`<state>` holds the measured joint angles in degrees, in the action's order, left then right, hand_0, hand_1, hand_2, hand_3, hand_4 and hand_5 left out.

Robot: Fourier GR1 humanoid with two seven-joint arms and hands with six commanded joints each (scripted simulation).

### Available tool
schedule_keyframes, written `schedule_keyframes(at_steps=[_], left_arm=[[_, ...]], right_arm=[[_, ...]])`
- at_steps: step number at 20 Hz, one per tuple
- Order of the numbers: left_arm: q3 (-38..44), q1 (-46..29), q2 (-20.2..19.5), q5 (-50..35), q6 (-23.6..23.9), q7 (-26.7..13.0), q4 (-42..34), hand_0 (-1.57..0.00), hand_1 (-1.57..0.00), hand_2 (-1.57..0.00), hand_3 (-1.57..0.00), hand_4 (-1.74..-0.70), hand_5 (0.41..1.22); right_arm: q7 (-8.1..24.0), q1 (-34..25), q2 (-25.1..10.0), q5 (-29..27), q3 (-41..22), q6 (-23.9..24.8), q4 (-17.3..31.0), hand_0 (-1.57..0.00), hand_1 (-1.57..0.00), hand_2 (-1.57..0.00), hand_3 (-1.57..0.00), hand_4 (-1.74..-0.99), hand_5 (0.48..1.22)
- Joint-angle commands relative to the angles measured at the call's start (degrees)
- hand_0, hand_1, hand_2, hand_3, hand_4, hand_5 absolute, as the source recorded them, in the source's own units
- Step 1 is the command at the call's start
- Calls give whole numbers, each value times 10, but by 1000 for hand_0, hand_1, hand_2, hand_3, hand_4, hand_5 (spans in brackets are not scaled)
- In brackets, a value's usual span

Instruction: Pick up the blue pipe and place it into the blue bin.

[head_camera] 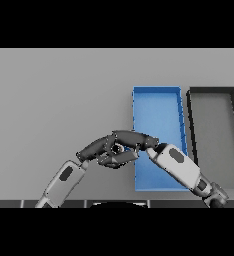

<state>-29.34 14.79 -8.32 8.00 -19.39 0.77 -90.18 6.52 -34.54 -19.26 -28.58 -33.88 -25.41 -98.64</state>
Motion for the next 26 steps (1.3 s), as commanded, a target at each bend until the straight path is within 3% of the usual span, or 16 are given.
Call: schedule_keyframes(at_steps=[1,5,7,8,10,13,16,17,19,22,26], left_arm=[[0,0,8,-5,1,-13,3,-50,-47,-42,-46,-887,617],[6,-11,5,-15,0,-22,-2,-20,-19,-17,-18,-897,569],[5,-10,9,-13,4,-43,1,-12,-12,-10,-11,-896,555],[-1,-16,14,-8,6,-44,5,-10,-9,-8,-9,-901,548],[-1,-24,7,-11,3,-43,-4,-6,-5,-5,-5,-911,534],[-4,-24,11,-8,3,-53,0,-3,-2,-2,-2,-915,507],[-7,-27,14,-14,1,-58,-9,-1,-1,-1,-1,-919,503],[-4,-17,19,-12,3,-71,0,0,0,0,0,-917,503],[-1,-18,7,-13,-2,-53,-5,0,0,0,0,-912,502],[-5,-29,1,-11,-4,-40,-13,1,1,1,1,-903,495],[0,-37,-3,-19,-8,-40,-16,1,1,1,1,-911,490]], right_arm=[[-6,-4,2,-5,3,-1,2,-1570,-1570,-1570,-1569,-1491,1219],[0,-10,-1,-31,7,8,-2,-1570,-1570,-1570,-1570,-1488,1220],[23,-13,-10,-63,13,21,-13,-1571,-1571,-1571,-1571,-1490,1221],[43,-24,-5,-92,15,32,-13,-1571,-1571,-1571,-1571,-1491,1221],[69,-43,-23,-147,31,41,-21,-1571,-1571,-1571,-1571,-1581,1221],[111,-87,-51,-254,63,71,-27,-1571,-1571,-1571,-1571,-1659,1221],[124,-142,-75,-344,103,108,-25,-1571,-1571,-1571,-1571,-1699,1154],[118,-176,-79,-372,119,122,-7,-1571,-1571,-1571,-1571,-1707,1141],[91,-216,-104,-371,146,119,30,-1571,-1571,-1571,-1571,-1720,1127],[82,-274,-122,-359,168,169,95,-1571,-1571,-1571,-1571,-1730,1110],[81,-288,-152,-315,175,187,205,-1571,-1571,-1571,-1571,-1736,1135]])
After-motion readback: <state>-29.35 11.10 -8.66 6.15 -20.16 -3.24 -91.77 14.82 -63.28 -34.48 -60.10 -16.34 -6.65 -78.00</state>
